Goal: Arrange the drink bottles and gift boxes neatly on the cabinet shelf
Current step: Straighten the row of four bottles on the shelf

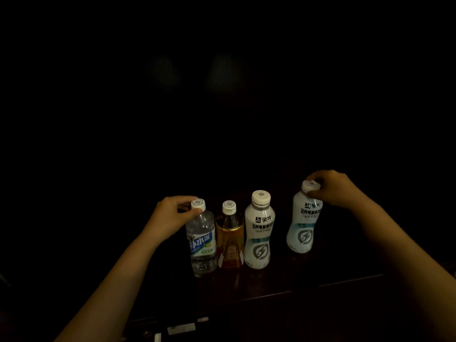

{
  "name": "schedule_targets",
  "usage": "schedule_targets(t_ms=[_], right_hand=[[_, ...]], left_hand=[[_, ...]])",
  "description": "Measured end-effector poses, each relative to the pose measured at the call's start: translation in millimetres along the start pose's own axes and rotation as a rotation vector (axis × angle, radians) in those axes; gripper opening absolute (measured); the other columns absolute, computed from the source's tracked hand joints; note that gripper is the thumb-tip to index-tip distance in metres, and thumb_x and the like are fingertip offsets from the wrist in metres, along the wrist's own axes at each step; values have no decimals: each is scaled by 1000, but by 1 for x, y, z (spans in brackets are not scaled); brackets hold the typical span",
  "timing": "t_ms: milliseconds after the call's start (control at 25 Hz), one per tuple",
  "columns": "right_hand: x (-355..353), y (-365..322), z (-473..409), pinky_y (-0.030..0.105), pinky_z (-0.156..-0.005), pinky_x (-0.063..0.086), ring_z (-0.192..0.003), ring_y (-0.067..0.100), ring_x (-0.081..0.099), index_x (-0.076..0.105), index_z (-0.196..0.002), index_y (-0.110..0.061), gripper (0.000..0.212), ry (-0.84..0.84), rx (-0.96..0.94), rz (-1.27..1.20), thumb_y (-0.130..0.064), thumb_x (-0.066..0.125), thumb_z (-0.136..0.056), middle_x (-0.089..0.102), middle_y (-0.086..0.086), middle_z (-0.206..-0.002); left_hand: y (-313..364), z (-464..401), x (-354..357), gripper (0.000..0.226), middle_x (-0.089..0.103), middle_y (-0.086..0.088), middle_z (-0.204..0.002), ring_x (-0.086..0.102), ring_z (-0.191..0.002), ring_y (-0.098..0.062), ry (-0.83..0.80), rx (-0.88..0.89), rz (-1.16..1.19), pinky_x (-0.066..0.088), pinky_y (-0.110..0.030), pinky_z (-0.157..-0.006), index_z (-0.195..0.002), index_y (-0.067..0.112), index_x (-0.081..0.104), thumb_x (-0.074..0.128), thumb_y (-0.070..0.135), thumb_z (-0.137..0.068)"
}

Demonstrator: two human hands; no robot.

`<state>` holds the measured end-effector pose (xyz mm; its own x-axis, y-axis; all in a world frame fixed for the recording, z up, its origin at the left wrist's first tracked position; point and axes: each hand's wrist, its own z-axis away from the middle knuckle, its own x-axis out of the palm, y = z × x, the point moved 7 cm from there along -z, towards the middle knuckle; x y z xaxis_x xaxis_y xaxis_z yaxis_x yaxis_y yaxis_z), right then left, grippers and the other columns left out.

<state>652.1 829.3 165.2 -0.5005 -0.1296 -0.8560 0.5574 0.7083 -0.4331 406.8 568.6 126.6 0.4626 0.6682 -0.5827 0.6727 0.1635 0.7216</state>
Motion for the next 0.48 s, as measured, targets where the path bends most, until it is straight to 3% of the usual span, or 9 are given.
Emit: schedule_targets(t_ms=[200,360,480], right_hand=[[4,0,4,26,-68,43,-89,19,60,61,-105,-11,33,74,29,-79,-19,72,-75,66,10,-101],[10,-12,7,25,-71,44,-96,20,62,63,-108,-11,39,62,10,-64,-23,73,-73,68,9,-105],[15,-21,11,21,-65,43,-91,18,63,67,-98,-13,30,47,13,-77,-25,75,-71,70,7,-98]], left_hand=[[-5,0,1,36,62,8,-103,56,-94,-9,-15,-5,2,44,-23,-83,-112,15,63,69,12,-77],[-5,-1,2,35,61,9,-101,55,-94,-8,-22,-4,4,42,-22,-82,-111,15,64,70,11,-76],[-5,-1,2,35,61,9,-100,55,-92,-8,-22,-5,3,42,-21,-80,-110,16,64,70,11,-76]])
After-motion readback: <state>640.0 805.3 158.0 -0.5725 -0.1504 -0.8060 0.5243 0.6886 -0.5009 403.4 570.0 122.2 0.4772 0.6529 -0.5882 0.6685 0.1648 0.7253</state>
